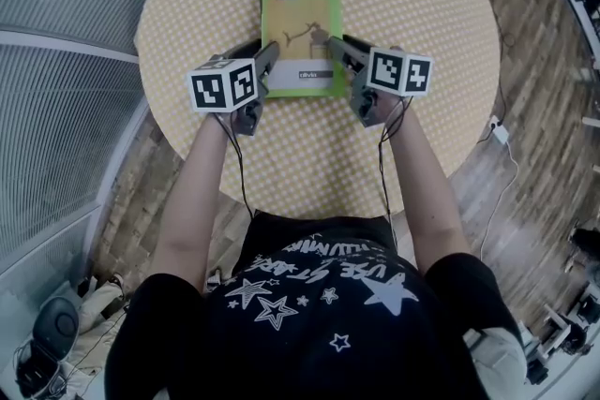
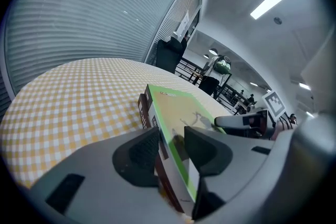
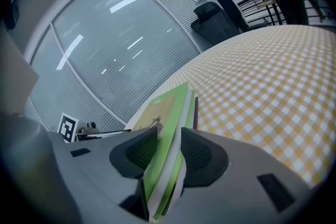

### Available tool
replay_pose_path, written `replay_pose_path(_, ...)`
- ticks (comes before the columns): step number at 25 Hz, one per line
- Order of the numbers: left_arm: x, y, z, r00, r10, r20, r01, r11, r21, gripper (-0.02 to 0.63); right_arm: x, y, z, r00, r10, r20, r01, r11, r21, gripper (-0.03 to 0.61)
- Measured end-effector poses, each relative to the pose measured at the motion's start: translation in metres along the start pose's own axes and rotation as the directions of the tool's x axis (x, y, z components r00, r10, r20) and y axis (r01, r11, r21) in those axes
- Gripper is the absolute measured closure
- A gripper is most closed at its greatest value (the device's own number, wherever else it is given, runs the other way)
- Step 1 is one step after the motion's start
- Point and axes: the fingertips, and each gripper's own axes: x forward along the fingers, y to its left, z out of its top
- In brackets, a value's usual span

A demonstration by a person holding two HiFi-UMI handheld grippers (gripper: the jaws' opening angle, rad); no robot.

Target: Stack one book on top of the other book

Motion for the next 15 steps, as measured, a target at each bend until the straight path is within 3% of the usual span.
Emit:
replay_pose_path(3,-0.006,0.008,0.002,0.999,0.04,0.0,-0.04,0.999,0.03,0.459,-0.011,-0.004,0.003,0.999,-0.022,0.023,0.022,1.0,0.001,0.433)
replay_pose_path(8,-0.022,0.004,0.004,0.998,0.045,0.046,-0.044,0.999,-0.011,0.459,-0.039,-0.001,0.004,0.998,-0.034,0.061,0.034,0.999,-0.002,0.433)
replay_pose_path(15,-0.048,-0.016,-0.013,0.993,0.078,0.083,-0.078,0.997,-0.006,0.459,-0.051,0.025,-0.006,0.998,0.044,0.042,-0.042,0.998,-0.036,0.434)
